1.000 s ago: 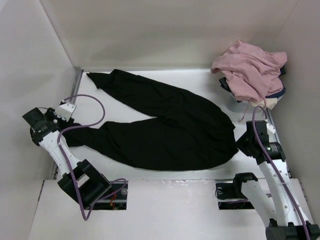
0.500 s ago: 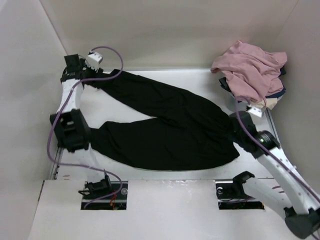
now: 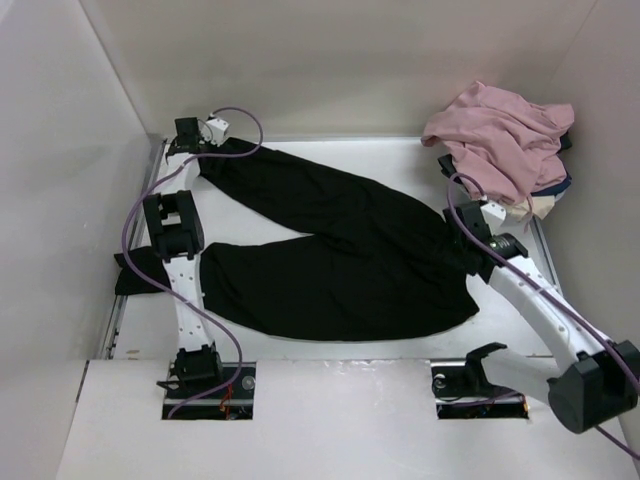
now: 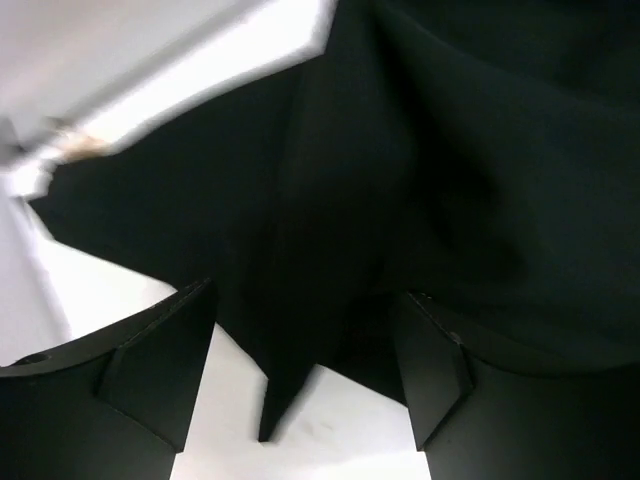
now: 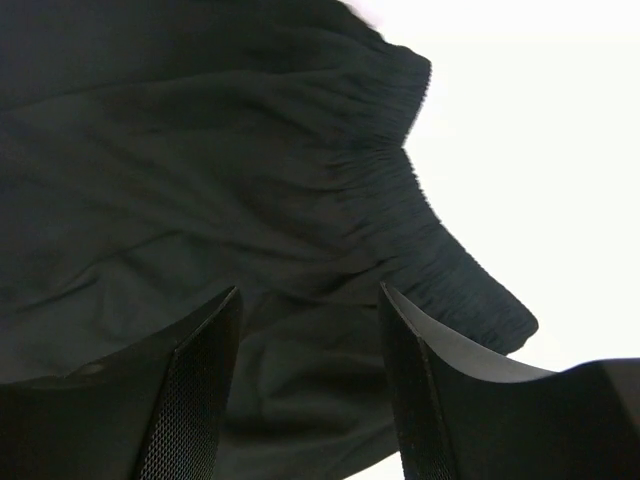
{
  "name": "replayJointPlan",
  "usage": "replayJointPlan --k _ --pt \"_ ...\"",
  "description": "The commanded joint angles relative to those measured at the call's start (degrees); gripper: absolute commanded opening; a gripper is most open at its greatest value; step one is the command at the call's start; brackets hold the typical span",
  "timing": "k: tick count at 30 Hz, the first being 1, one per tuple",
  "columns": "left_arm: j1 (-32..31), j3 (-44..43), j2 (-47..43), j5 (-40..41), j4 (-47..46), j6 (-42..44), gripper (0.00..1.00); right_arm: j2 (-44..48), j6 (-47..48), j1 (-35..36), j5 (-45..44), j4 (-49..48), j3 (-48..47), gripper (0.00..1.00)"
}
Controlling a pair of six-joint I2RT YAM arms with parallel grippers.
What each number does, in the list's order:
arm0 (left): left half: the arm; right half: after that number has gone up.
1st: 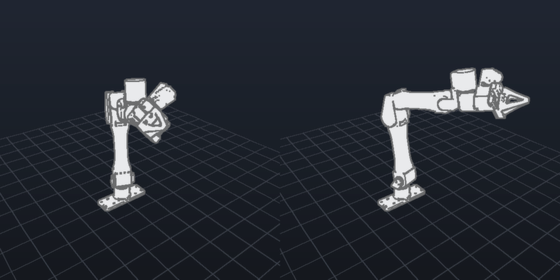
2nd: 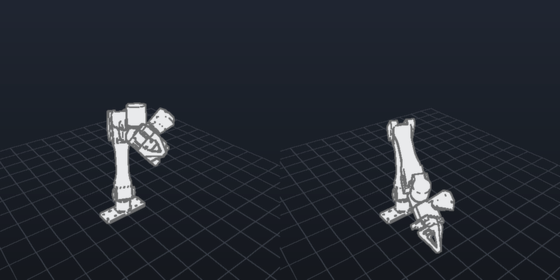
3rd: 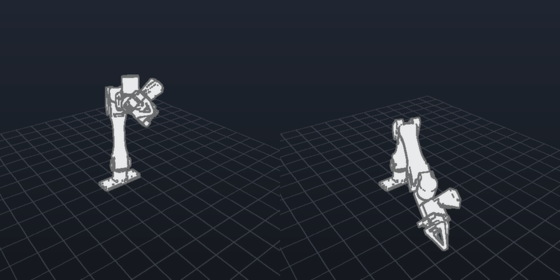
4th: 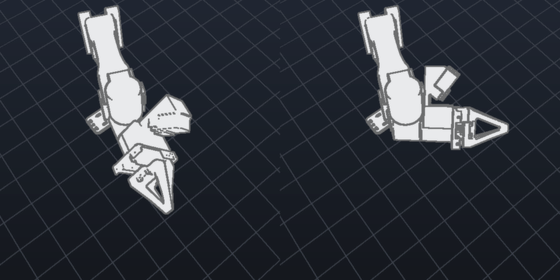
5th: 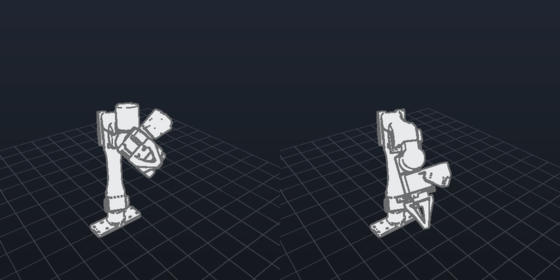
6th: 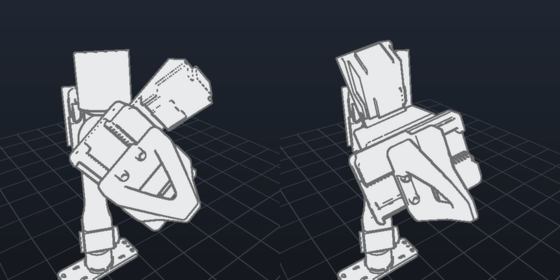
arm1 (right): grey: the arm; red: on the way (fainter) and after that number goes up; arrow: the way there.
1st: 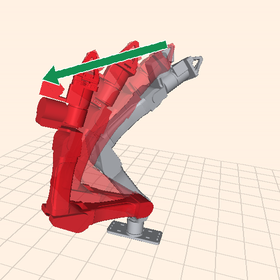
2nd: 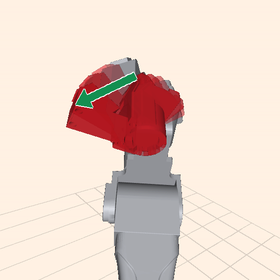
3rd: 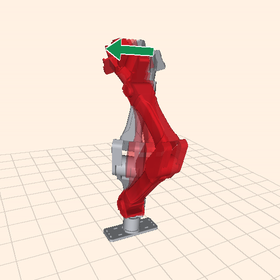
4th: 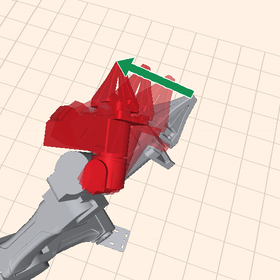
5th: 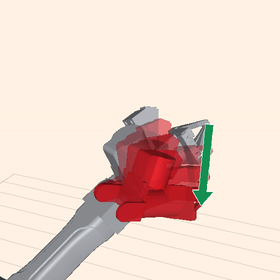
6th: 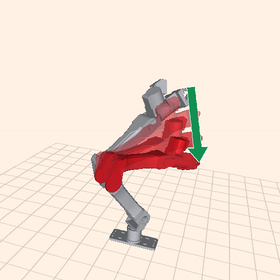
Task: Fold and stack the trousers
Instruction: Flatten the trousers out
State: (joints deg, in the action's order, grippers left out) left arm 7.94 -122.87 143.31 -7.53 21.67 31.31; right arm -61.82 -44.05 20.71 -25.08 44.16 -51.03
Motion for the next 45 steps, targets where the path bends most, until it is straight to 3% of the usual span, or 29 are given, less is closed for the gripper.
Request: replayJointPlan --k 1,4,9,14,20,23,26,29,34,38,45 --pt "-0.2 -5.7 3.2 3.0 1.8 2.8 0.67 -3.9 -1.5 -1.2 1.4 1.4 -2.8 0.61" --pt "-0.3 -6.7 5.8 4.4 2.5 5.9 0.54 -8.7 -0.2 0.2 2.5 2.5 -3.8 0.64" --pt "-0.1 -3.4 4.7 4.9 5.9 9.1 0.13 -13.9 -0.3 1.1 4.2 2.2 -4.4 0.67" --pt "6.0 8.0 -5.1 7.5 8.0 10.2 0.02 -14.1 1.3 0.3 3.8 -0.7 -4.4 0.62" --pt "10.4 24.2 -18.7 6.4 9.9 15.4 0.07 -13.4 4.8 -1.6 2.6 -2.1 -4.3 0.57" --pt "10.2 28.1 -25.0 3.1 9.4 15.5 0.27 -13.8 9.5 -1.1 1.1 -3.4 -8.7 0.57" --pt "9.9 25.9 -28.8 0.9 11.4 13.4 0.43 -18.5 17.7 0.9 2.6 -6.3 -17.1 0.58" --pt "10.3 20.3 -30.4 0.1 13.7 10.9 0.49 -26.3 22.3 1.0 4.4 -5.0 -26.9 0.56" --pt "11.2 11.9 -26.9 1.8 18.7 12.8 0.53 -33.7 23.4 -1.9 1.4 -6.9 -29.8 0.58" --pt "11.0 7.3 -21.2 0.6 28.2 14.0 0.54 -36.3 24.0 -4.1 3.7 -9.9 -29.1 0.61" --pt "11.8 6.9 -18.2 -2.4 30.0 11.5 0.53 -41.5 24.9 -7.3 8.7 -10.4 -30.1 0.64"
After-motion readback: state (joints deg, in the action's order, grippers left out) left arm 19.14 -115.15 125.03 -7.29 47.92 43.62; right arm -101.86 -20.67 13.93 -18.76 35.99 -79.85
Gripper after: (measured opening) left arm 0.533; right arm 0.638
